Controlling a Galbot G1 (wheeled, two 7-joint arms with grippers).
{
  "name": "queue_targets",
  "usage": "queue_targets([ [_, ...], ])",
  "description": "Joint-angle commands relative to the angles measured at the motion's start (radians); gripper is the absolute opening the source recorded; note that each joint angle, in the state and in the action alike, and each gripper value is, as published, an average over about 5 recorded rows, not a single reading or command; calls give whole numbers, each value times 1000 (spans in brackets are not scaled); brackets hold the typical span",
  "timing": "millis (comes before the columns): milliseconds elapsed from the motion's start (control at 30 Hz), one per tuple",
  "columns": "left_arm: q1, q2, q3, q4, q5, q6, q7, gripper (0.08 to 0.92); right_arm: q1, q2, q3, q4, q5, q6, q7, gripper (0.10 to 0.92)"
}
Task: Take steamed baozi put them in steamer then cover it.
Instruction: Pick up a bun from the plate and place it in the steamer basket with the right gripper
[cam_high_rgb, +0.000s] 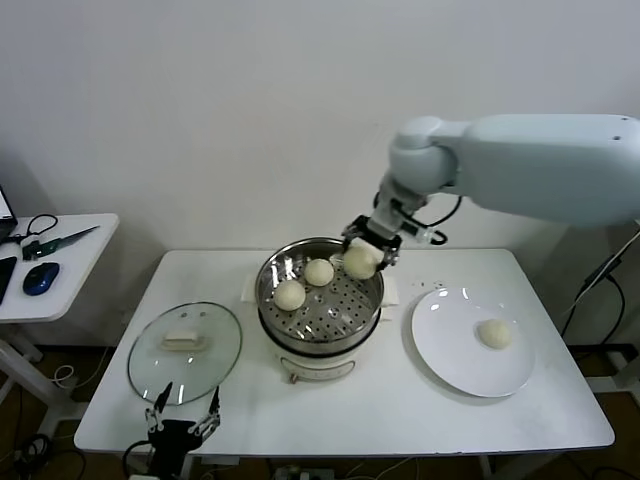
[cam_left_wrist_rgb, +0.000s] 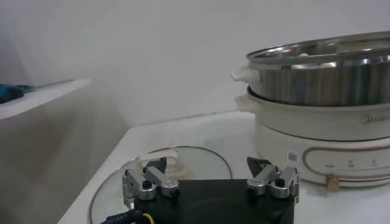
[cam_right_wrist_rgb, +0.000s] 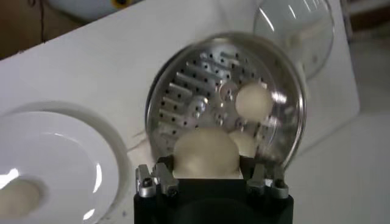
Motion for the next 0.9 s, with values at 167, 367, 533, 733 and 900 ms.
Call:
queue_targets([
  [167, 0, -2, 0, 2, 1, 0, 0, 823, -220, 164, 25, -43, -194, 107, 32, 696],
  [367, -2, -3, 0, 4, 1, 1, 0, 823, -295, 185, 39, -127, -263, 107, 44, 701],
  [533, -1, -4, -1, 5, -1, 0, 0, 823, -330, 206, 53, -192, -284, 110, 45, 701],
  [733, 4, -4, -5, 6, -4, -4, -1, 823, -338, 217, 49, -201, -265, 111, 31, 704],
  [900, 6, -3, -9, 6, -6, -5, -1, 823, -335, 220, 49, -196, -251, 109, 23, 704],
])
